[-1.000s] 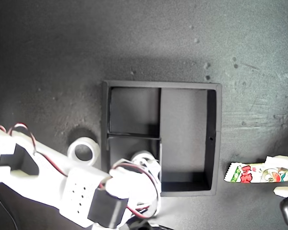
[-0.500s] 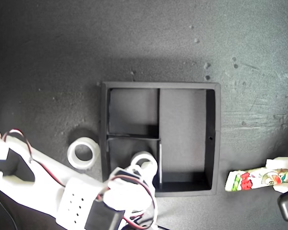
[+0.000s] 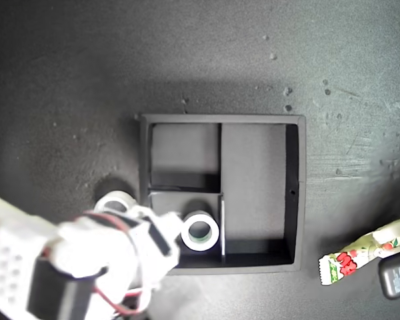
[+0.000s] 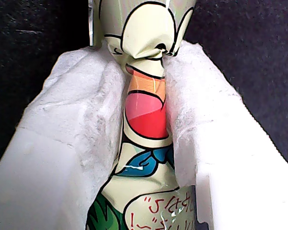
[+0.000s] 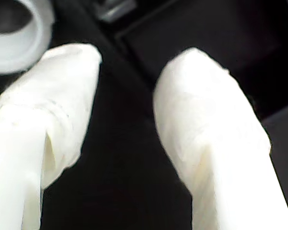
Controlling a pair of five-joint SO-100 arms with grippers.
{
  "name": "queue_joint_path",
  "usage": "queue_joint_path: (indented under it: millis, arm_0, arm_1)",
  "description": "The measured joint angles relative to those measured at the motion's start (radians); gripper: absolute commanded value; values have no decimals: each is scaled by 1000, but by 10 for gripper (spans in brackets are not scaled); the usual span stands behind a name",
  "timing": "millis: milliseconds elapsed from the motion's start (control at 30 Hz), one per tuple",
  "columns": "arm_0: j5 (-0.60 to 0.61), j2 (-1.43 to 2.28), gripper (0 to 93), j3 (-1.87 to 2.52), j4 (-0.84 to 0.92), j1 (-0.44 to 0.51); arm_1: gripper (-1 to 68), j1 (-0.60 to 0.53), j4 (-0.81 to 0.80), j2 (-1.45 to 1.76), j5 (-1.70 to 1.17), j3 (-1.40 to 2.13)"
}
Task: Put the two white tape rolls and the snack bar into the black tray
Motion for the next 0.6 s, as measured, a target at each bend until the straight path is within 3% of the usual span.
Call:
queue_joint_path:
  millis: [200,367,500,600]
  arm_0:
    - [-106,195,130,337,-12,41]
    - [-170,236,141,557,-140,115]
    - [-224,302,143,755,-281,130]
    - [-262,373,140,917,-399,147]
  arm_1:
    - [-3,115,123,0,0,-152]
    - [-3,204,278,0,0,-331]
    - [-3,259,290,0,0,-397]
    - [-4,293,178,0,0,-345]
